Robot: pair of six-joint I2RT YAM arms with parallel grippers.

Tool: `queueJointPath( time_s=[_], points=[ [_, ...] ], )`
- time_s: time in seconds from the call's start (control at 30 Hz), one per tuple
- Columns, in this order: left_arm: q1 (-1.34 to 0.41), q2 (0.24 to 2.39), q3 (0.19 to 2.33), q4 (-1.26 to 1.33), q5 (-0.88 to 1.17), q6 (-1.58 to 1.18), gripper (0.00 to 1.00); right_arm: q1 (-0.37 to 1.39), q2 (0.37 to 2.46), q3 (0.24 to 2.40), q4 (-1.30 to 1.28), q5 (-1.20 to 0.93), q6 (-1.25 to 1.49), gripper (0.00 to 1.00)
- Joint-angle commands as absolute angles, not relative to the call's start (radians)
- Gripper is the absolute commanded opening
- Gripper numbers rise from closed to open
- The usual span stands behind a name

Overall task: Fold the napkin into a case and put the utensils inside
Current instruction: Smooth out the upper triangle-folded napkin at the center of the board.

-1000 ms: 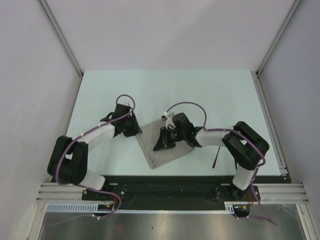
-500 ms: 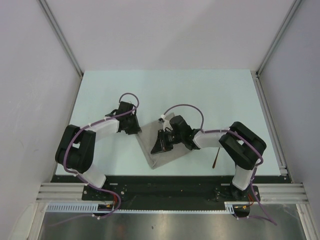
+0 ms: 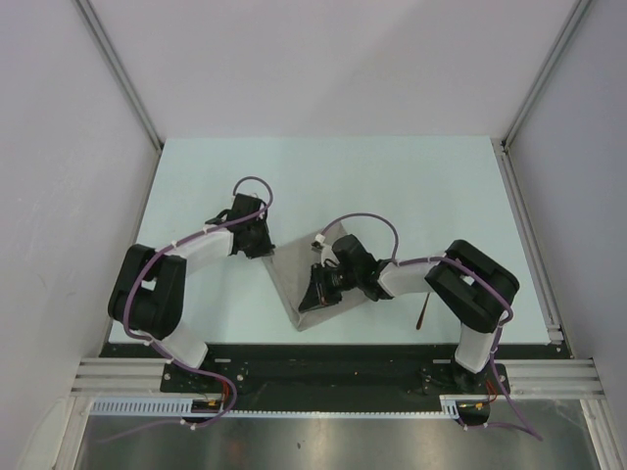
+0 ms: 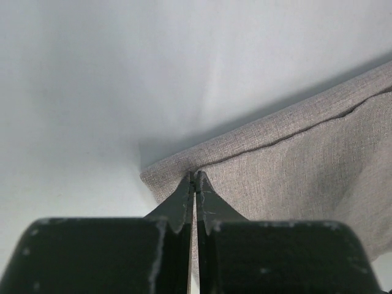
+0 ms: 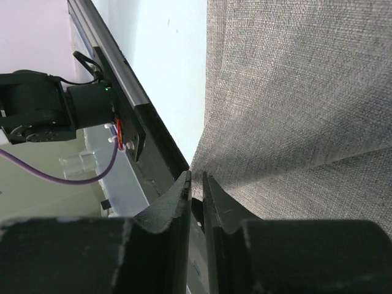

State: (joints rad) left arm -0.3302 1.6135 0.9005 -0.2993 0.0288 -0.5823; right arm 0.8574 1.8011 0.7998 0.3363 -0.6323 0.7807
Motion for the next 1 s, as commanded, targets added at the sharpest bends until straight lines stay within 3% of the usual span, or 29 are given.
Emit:
queueJointPath(
  time_s=[0.0, 0.53, 0.97],
  points=[
    [-0.324, 1.571, 0.931, -0.304, -0.034, -0.56, 0.0, 0.861, 1.805, 0.804, 0.422, -0.63, 0.802, 0.17],
    [-0.324, 1.614, 0.917, -0.291, -0.032, -0.561, 0.0, 0.908, 1.875, 0.755, 0.52, -0.641, 0.851, 0.17],
    [-0.322, 1.628, 0.897, -0.261, -0.021, -0.577, 0.0, 0.923, 1.804, 0.775, 0.405, -0.601, 0.792, 0.16]
  ],
)
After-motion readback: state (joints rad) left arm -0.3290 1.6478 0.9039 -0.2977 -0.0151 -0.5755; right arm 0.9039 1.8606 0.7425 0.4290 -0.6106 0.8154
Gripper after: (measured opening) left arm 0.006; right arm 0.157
